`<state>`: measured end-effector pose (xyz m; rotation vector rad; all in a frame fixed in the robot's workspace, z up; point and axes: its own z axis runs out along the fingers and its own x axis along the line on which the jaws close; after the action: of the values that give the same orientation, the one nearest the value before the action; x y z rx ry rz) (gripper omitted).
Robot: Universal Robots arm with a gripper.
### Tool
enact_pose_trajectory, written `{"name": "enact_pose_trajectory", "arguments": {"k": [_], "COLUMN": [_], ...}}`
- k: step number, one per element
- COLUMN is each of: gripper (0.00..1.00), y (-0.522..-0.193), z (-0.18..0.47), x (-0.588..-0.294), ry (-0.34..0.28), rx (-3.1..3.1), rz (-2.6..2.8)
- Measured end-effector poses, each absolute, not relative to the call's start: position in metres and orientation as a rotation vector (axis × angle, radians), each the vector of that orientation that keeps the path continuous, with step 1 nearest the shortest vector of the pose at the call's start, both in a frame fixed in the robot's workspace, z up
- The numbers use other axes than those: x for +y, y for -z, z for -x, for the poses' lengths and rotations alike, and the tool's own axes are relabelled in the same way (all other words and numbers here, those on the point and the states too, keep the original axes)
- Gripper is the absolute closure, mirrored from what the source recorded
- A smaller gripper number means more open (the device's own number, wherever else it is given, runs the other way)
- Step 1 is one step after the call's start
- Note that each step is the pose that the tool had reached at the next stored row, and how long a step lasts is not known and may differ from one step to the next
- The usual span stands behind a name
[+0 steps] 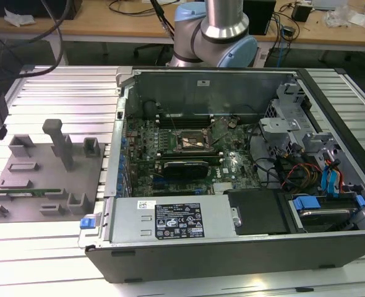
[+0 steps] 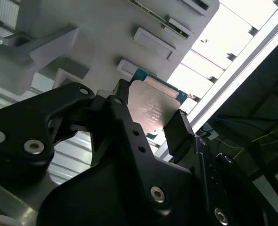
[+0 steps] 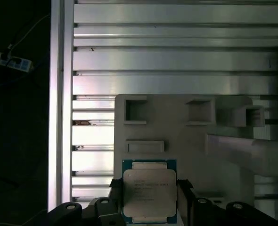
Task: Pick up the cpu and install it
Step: 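Pick up the cpu and move it towards the insertion slot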
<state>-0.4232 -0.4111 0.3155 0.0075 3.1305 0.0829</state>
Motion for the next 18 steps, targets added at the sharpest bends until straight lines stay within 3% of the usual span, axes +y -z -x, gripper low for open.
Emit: {"name": "enact_pose_trajectory", "arguments": {"k": [18], "gripper": [0.45], "y": [-0.375], "z": [0.423], "x": [-0.41], "ry": [-0.085], "rx": [3.13], "rz": [-0.007]}}
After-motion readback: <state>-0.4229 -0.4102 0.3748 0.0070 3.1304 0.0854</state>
